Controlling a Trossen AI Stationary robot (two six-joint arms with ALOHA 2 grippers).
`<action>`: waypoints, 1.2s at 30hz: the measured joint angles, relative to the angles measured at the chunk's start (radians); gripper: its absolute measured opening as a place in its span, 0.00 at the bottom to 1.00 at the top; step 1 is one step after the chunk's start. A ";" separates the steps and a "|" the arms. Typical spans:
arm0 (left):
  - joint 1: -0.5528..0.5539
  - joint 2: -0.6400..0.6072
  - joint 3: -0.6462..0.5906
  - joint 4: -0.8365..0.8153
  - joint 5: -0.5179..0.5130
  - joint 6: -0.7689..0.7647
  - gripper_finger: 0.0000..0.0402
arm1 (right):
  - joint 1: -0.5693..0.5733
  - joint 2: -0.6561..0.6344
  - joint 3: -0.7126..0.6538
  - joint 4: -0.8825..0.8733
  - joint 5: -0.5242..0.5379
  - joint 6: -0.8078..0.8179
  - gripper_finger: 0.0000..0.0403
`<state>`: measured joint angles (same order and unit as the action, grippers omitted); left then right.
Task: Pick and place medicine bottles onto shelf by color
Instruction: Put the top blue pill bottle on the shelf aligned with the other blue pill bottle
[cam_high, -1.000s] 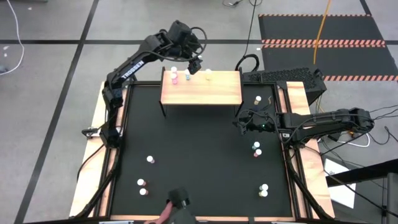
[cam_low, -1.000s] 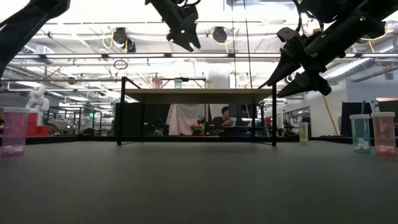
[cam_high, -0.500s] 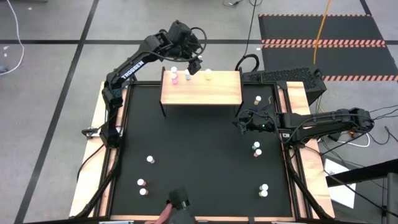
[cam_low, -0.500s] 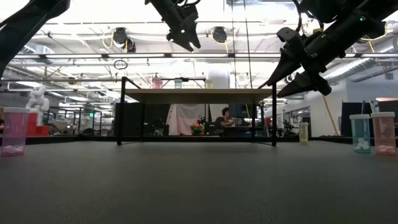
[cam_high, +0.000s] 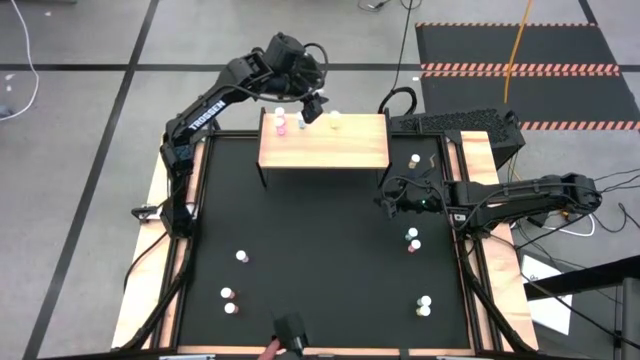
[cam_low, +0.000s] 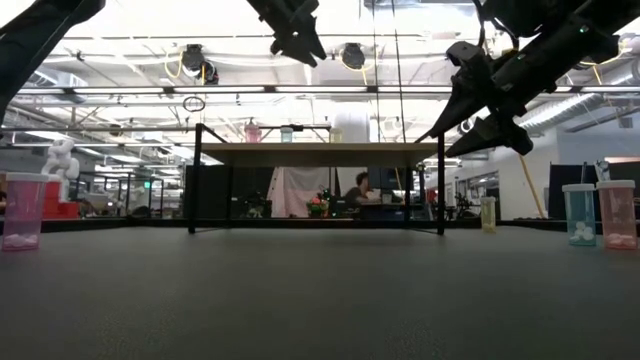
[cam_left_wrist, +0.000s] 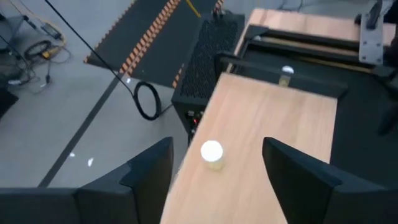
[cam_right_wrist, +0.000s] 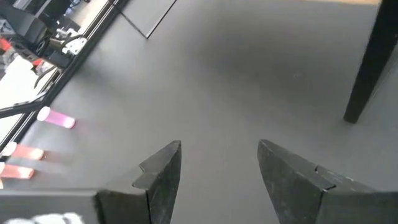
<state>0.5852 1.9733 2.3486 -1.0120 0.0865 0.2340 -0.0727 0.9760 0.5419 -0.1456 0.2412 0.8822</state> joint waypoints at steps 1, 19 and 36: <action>0.000 0.000 0.000 0.004 0.000 -0.007 0.58 | 0.000 0.000 0.000 0.000 -0.012 0.001 0.52; 0.017 0.001 0.000 0.001 0.000 -0.050 0.55 | 0.003 0.000 0.000 -0.001 -0.037 0.015 0.52; -0.078 -0.030 -0.001 0.129 0.023 -0.080 0.44 | 0.003 0.000 0.000 -0.011 -0.063 -0.016 0.52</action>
<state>0.5075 1.9430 2.3478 -0.8833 0.1096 0.1539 -0.0692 0.9760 0.5419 -0.1571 0.1786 0.8666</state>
